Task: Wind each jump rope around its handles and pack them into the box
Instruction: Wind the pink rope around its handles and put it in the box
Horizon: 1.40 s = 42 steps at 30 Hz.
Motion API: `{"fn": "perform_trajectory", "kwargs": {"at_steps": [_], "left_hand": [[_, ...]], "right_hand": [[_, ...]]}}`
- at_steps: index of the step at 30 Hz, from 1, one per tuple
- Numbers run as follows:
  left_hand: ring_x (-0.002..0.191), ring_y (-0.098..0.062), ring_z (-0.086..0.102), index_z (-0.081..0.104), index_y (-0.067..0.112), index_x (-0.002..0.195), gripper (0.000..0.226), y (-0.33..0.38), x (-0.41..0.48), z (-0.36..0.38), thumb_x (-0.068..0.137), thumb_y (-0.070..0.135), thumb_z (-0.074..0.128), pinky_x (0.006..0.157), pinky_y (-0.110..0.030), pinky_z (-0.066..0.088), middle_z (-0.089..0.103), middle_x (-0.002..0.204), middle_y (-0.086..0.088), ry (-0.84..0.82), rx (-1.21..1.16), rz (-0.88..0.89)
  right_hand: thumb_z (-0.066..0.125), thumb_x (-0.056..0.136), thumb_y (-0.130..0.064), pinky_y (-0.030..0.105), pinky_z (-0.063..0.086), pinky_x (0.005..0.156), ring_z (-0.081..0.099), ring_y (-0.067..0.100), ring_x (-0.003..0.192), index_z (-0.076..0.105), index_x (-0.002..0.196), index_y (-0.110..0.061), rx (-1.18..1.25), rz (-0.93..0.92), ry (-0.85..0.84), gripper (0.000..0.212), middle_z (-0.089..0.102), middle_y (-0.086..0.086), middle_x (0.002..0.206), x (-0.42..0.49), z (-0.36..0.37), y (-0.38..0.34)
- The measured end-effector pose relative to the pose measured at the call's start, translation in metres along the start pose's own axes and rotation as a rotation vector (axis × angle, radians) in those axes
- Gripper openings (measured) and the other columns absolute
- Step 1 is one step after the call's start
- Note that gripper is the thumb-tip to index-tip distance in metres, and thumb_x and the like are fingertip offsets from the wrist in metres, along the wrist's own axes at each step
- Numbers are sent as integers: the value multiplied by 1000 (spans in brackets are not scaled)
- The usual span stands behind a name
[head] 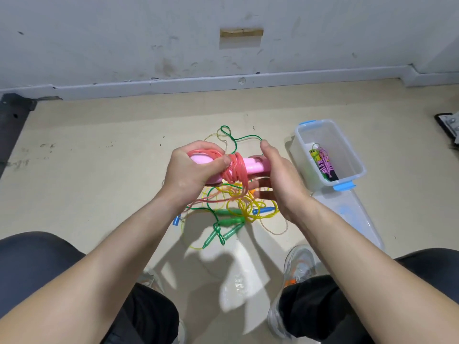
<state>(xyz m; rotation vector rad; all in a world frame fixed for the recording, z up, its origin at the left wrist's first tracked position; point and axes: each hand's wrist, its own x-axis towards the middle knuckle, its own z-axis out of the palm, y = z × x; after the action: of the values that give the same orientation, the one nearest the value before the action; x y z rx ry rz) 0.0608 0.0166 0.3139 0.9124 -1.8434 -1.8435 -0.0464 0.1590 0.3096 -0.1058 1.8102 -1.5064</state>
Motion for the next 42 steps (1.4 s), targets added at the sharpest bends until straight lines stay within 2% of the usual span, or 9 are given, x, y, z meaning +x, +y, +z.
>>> {"fn": "perform_trajectory", "kwargs": {"at_steps": [5,11,15,20,23,27,34,38,42], "left_hand": [[63,-17,66,73,13,83,15,0,-7,5,78,6,85,56,-34,61,68,70,4,-89,76,81],[66,-23,71,75,14,89,17,-10,-12,11,83,28,83,55,-35,59,74,78,-3,0,104,79],[51,-34,65,66,-2,90,63,-15,-13,20,91,61,59,46,-29,46,69,71,-23,46,17,-72],[40,-24,53,66,6,89,51,-15,-14,25,96,56,55,43,-22,34,68,61,-8,105,-11,-255],[38,-20,50,63,12,87,46,-16,-15,25,97,56,53,39,-20,30,62,54,-4,78,-37,-335],[39,-21,47,62,10,80,46,-20,-15,21,99,52,54,37,-18,23,60,55,-5,-1,-128,-433],[39,-27,53,56,7,91,41,-20,-18,23,97,48,60,40,-22,32,69,65,-4,110,-15,-219],[39,-25,49,61,10,86,34,-20,-14,23,98,42,58,43,-23,31,72,67,-5,77,-49,-276],[39,-24,49,65,10,85,29,-20,-14,26,94,37,61,46,-26,33,73,68,-6,79,-86,-325]], "right_hand": [[53,101,-47,24,31,47,36,16,45,58,83,-15,-2,53,57,37,42,0,51,3,0,5],[55,99,-49,33,46,57,59,21,62,56,80,-17,-52,-171,114,38,64,12,71,7,1,12],[66,87,-53,49,55,70,63,22,69,58,81,-21,-105,-340,228,33,66,0,73,6,5,24],[58,101,-30,30,40,66,56,11,70,52,86,-15,-378,-617,294,22,56,-11,71,-3,5,29],[50,104,-27,33,31,62,48,18,67,53,86,-12,-654,-825,268,23,52,-8,68,3,-5,22],[49,103,-26,38,39,61,49,30,65,57,77,-8,-949,-1142,268,32,53,5,66,10,-13,25],[50,103,-27,32,30,59,43,9,60,48,72,-15,-561,-551,227,33,49,-8,61,16,-4,31],[53,101,-28,34,21,58,35,17,59,41,72,-20,-627,-665,375,33,42,-11,54,8,4,33],[56,98,-32,35,28,58,40,14,58,42,70,-22,-563,-678,419,34,47,-12,53,7,5,33]]}}
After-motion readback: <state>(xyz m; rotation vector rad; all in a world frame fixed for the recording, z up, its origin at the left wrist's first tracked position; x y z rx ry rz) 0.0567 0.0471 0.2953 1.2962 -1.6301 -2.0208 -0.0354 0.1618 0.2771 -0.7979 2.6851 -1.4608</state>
